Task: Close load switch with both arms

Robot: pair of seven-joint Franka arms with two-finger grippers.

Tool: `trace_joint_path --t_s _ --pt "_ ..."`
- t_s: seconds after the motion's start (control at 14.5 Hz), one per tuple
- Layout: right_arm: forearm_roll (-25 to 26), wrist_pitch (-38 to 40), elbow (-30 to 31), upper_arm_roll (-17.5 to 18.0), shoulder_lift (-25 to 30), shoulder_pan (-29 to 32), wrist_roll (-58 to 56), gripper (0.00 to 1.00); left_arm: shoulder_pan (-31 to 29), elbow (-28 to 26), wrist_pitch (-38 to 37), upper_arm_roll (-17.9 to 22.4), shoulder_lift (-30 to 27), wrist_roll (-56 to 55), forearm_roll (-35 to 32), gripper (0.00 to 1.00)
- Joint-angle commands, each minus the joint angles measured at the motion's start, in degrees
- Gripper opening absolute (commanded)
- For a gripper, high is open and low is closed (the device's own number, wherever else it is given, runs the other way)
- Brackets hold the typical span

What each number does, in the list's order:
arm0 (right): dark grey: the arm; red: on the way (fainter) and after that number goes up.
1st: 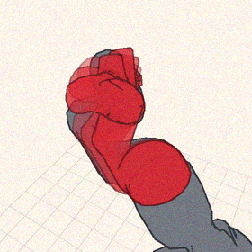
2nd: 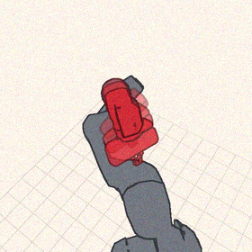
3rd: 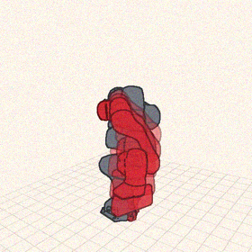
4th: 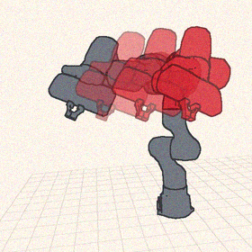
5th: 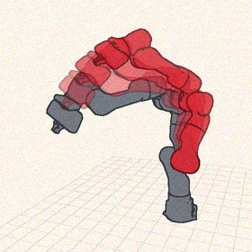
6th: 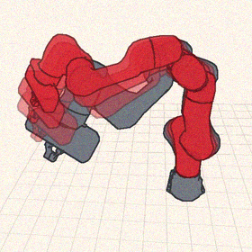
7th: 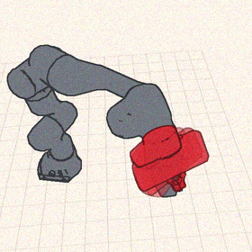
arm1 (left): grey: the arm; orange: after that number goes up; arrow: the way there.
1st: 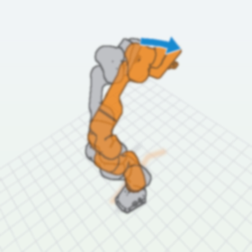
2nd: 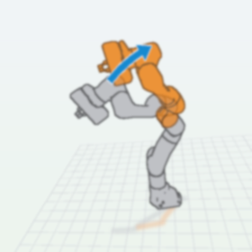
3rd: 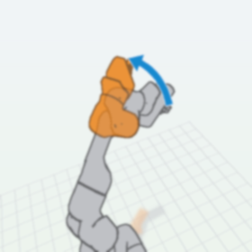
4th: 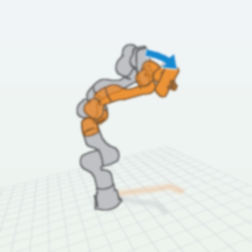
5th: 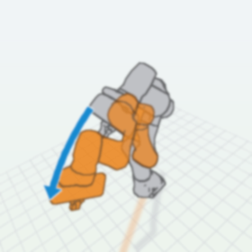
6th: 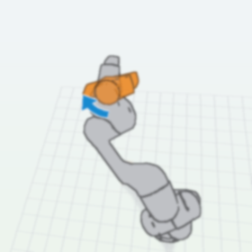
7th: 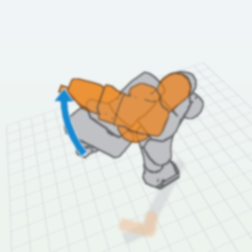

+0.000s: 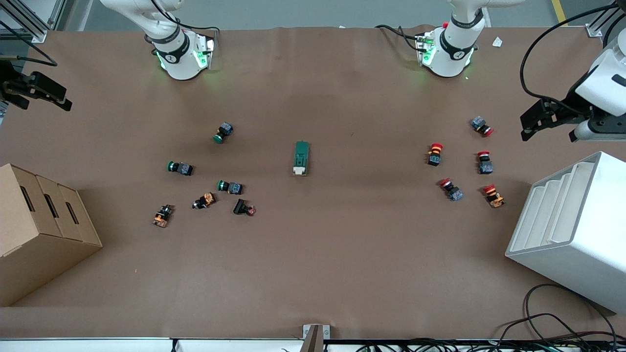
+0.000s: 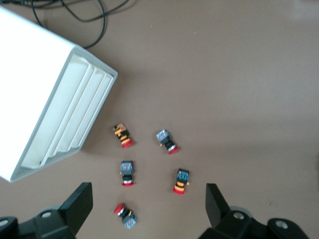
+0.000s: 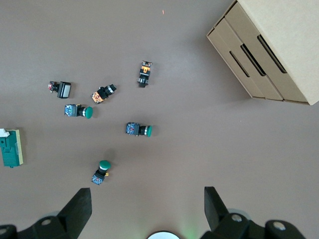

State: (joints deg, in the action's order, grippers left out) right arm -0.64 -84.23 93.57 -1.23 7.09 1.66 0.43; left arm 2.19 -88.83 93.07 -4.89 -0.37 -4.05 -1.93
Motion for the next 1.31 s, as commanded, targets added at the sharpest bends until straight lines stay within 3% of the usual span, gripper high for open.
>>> trace_joint_path --t_s 0.0,0.28,0.55,1.24 --pt "-0.2 0.2 -1.6 0.3 0.2 -0.2 0.5 1.0 -0.1 -3.9 -1.6 0.0 -4.0 0.6 1.2 1.0" --pt "-0.5 1.6 -4.8 0.2 -2.2 -0.1 0.0 1.0 -1.0 -8.1 -1.9 -1.9 -7.7 -0.3 1.2 1.0" --pt "-0.5 2.0 -5.7 0.1 -3.0 0.1 -0.3 1.0 -3.4 -8.4 -3.8 -3.9 -8.1 -0.3 1.2 1.0" --pt "-2.4 2.9 -5.3 -0.3 -2.9 0.2 -4.5 1.0 -3.3 -7.6 -4.0 -1.7 -8.6 1.9 3.3 1.0"
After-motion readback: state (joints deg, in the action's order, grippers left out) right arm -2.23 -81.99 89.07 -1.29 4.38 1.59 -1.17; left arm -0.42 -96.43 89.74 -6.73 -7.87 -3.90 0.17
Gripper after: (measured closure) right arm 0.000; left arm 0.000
